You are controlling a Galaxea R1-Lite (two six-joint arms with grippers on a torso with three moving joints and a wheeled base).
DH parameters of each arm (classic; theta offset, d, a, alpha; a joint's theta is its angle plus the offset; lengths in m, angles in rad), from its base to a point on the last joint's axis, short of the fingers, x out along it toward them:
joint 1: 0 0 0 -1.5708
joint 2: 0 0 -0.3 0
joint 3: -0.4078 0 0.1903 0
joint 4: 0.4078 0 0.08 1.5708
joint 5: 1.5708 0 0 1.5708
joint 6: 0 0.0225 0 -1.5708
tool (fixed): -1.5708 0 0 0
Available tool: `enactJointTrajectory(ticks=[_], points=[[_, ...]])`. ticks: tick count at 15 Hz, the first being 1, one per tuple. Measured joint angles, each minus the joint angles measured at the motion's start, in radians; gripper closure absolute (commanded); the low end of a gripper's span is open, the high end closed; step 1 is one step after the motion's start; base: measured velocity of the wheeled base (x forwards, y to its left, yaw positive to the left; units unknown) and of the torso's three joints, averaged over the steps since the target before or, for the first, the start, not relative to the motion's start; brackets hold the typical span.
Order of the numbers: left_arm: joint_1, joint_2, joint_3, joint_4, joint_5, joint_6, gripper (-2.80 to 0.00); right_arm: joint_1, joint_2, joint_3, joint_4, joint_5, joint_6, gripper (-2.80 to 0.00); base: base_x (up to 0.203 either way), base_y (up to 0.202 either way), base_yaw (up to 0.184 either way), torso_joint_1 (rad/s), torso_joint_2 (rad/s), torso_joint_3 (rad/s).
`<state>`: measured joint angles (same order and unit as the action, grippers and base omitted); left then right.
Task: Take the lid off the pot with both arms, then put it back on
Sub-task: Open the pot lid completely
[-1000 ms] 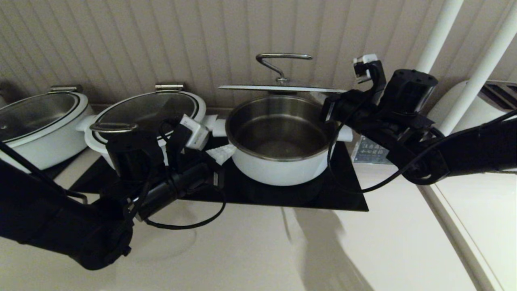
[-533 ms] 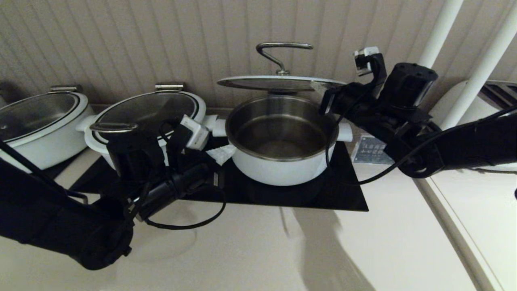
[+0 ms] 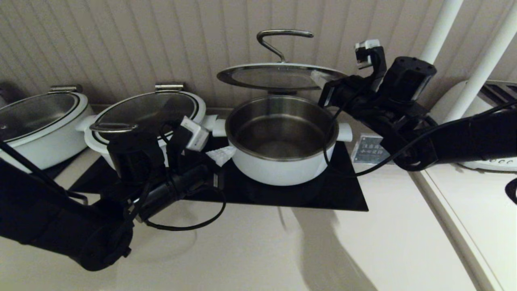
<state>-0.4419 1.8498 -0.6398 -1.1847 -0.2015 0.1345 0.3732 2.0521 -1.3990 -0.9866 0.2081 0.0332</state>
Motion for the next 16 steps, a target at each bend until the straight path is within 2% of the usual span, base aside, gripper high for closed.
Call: enactJointTrajectory(ticks=[8, 13, 16], points=[[0.002, -0.043, 0.065, 0.000, 0.002, 0.033, 0.00, -0.023, 0.019, -0.058, 0.007, 0.000, 0.000, 0.00, 0.000, 0.000, 0.000, 0.000, 0.00, 0.000], [0.010, -0.171, 0.142, 0.004, 0.004, 0.070, 0.00, -0.023, 0.019, -0.060, 0.006, -0.001, 0.000, 0.00, 0.000, 0.000, 0.000, 0.000, 0.00, 0.000], [0.053, -0.275, 0.217, 0.010, 0.043, 0.076, 0.00, -0.024, 0.019, -0.060, 0.005, -0.001, 0.000, 0.00, 0.000, 0.000, 0.000, 0.000, 0.00, 0.000]])
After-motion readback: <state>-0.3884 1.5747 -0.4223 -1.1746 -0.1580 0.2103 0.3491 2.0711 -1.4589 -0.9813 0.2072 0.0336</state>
